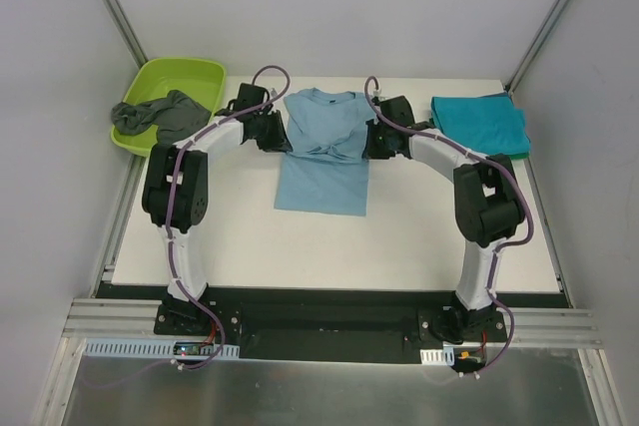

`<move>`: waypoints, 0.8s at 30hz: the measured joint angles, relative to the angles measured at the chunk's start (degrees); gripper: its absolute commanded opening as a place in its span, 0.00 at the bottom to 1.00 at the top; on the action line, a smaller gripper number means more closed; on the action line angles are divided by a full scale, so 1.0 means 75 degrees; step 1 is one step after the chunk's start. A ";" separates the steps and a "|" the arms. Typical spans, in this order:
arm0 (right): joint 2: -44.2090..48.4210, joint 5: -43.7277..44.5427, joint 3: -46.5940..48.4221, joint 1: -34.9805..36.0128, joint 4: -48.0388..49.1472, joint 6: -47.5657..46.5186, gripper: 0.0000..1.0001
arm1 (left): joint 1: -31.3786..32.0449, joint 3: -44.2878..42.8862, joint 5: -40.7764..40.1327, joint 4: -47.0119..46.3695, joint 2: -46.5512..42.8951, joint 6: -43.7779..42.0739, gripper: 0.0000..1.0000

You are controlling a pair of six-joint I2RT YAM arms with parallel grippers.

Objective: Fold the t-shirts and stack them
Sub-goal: Fold the folded rectangular tshirt in 1/3 of the way

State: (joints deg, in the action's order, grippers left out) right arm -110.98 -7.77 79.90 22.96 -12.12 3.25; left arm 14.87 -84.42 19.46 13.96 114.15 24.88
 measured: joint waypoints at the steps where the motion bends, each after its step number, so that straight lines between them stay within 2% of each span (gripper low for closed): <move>1: -0.0122 -0.0058 0.0099 -0.0029 0.0000 -0.0035 0.14 | -0.0079 -0.0076 0.0143 -0.0003 0.0108 0.0003 0.36; 3: -0.0323 -0.0152 0.0265 -0.0082 0.0015 -0.0079 0.37 | -0.0195 -0.0117 0.0297 -0.0012 0.0207 -0.0044 0.49; 6: -0.0475 -0.0236 0.0376 -0.0175 0.0041 -0.0128 0.75 | -0.0318 -0.0122 0.0452 0.0006 0.0239 -0.0050 0.81; 7: -0.0469 -0.0236 0.0376 -0.0192 0.0020 -0.0143 0.85 | -0.0344 -0.0114 0.0493 -0.0006 0.0210 -0.0047 0.99; 9: -0.0388 -0.0219 0.0347 -0.0233 0.0015 -0.0169 0.96 | -0.0344 0.0079 0.0495 -0.0055 0.0006 -0.0052 0.99; 12: 0.0087 -0.0207 -0.0105 -0.0239 0.0038 -0.0221 0.96 | -0.0332 0.0819 0.0417 -0.0061 -0.0787 0.0012 0.99; 18: 0.1416 -0.0274 -0.1070 0.0248 -0.0096 -0.0361 0.96 | -0.0332 0.3005 -0.0058 -0.0192 -0.3445 0.0388 0.99; 24: 0.1116 -0.0714 -0.0877 0.1370 -0.0070 -0.0350 0.96 | -0.0332 0.4788 -0.0498 -0.0283 -0.5190 0.0828 0.99</move>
State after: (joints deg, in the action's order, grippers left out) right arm -102.61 -13.13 73.32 33.23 -12.64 0.62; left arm 12.38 -48.51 15.73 11.84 75.22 31.09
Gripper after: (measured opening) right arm 0.963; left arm 0.990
